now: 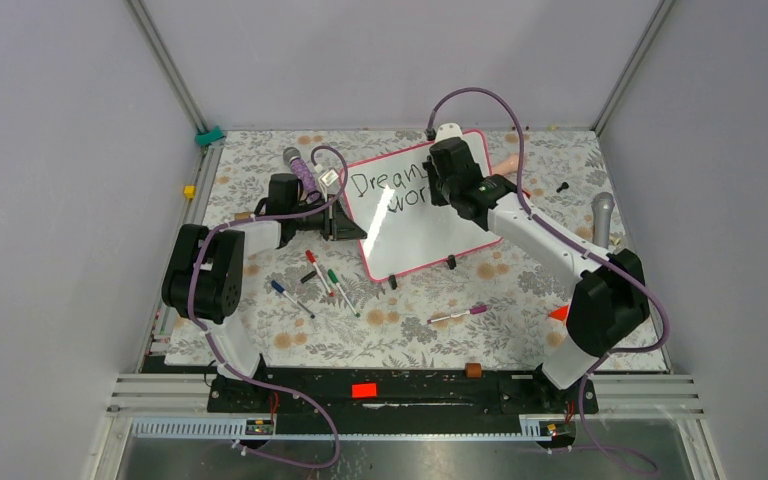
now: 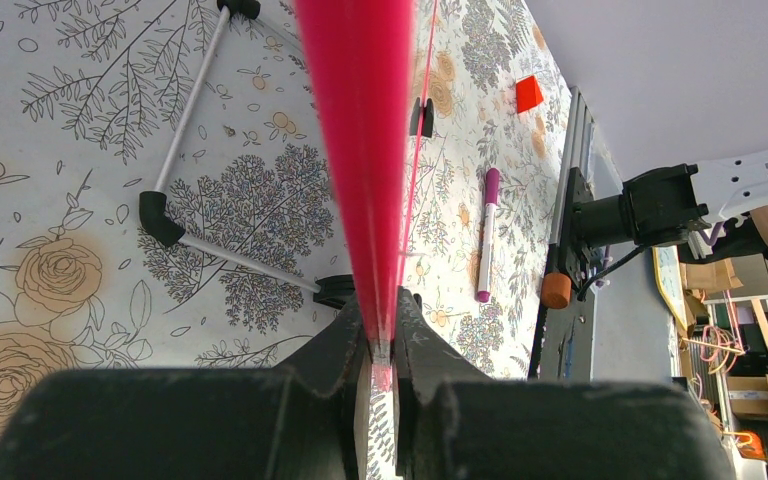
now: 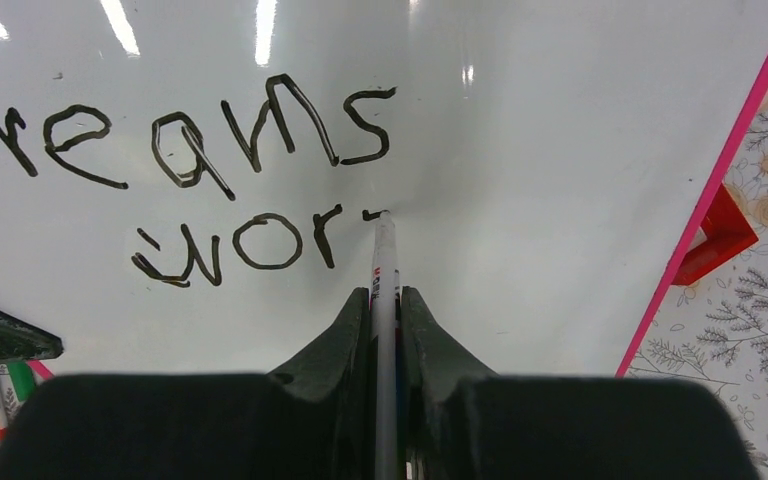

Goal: Write a sentence on the whiteboard

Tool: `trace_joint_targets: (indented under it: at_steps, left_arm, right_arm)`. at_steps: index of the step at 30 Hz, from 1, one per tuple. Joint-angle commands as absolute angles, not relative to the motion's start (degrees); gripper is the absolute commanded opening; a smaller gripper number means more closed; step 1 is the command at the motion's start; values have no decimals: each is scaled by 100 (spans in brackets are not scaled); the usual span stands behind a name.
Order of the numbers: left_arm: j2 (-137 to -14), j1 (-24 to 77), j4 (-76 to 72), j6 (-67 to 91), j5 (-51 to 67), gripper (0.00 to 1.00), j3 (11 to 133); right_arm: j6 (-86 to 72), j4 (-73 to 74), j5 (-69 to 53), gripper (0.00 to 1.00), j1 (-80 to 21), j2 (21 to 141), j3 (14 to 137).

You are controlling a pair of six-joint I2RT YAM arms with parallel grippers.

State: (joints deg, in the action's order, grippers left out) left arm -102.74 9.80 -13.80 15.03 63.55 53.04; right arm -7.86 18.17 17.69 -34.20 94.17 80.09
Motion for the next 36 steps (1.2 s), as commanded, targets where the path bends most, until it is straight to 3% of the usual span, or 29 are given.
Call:
trace_joint_targets:
  at_steps: [1, 15, 36]
  left_arm:
    - [-10565, 1069, -1116, 1160, 5327, 0, 5291]
    - [-10555, 1070, -1116, 1151, 5324, 0, 5282]
    - [-10570, 1067, -1107, 1151, 5321, 0, 5290]
  right_arm:
    - [-847, 1850, 2162, 0, -3307, 9529, 8164]
    - [-731, 1613, 1638, 0, -3295, 8928, 7938]
    - [-737, 1637, 1591, 0, -3289, 9554, 8379]
